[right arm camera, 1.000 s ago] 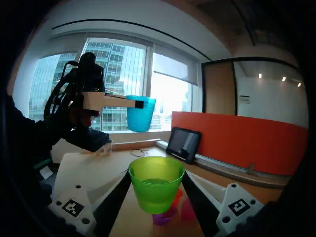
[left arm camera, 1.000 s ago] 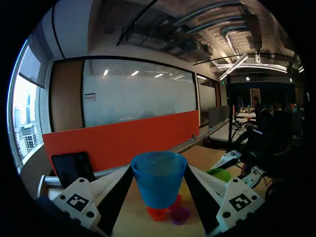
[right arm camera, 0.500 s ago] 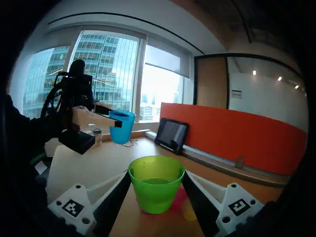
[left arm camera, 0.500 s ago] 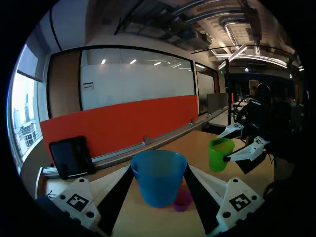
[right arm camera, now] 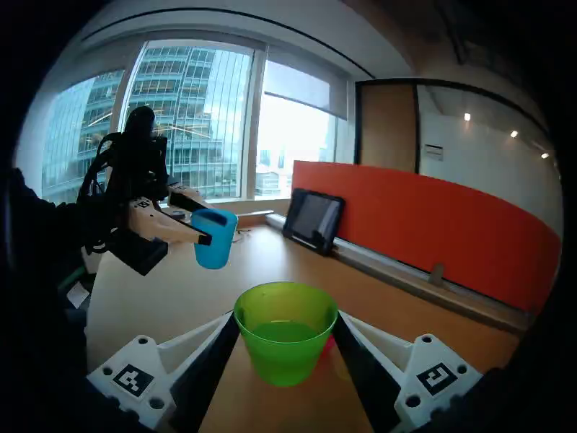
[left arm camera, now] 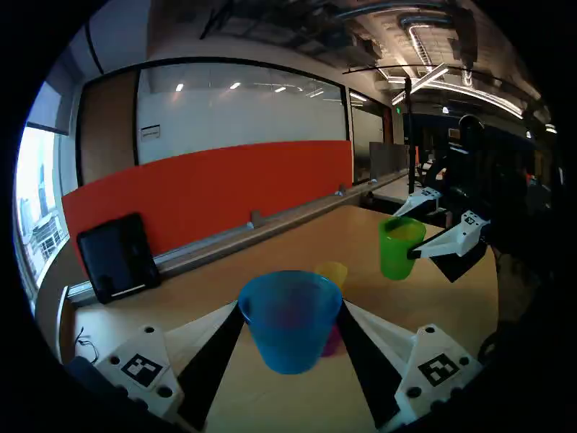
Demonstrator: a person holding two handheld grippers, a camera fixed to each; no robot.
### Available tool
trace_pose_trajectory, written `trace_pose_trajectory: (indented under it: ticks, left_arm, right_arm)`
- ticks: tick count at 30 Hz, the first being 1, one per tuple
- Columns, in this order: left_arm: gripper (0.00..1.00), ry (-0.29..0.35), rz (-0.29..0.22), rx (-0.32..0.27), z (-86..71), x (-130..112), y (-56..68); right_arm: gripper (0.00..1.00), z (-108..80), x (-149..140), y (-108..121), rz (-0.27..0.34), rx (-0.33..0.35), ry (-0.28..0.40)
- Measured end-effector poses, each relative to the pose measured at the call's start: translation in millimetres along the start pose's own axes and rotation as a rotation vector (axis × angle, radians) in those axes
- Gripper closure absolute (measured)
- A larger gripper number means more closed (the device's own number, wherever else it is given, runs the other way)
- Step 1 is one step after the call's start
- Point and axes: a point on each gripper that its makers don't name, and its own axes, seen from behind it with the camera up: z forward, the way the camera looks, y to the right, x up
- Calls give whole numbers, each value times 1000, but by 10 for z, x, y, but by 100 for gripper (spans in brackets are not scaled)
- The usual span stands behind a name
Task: Pour water
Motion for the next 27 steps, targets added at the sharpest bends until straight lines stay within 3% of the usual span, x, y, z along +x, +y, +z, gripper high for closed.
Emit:
trace_pose_trajectory:
  ticks: [27]
  left_arm:
    - [12,-232,13,-118,190,-1124,409]
  right_arm:
    - [9,62,-816,-97,6,78,-235]
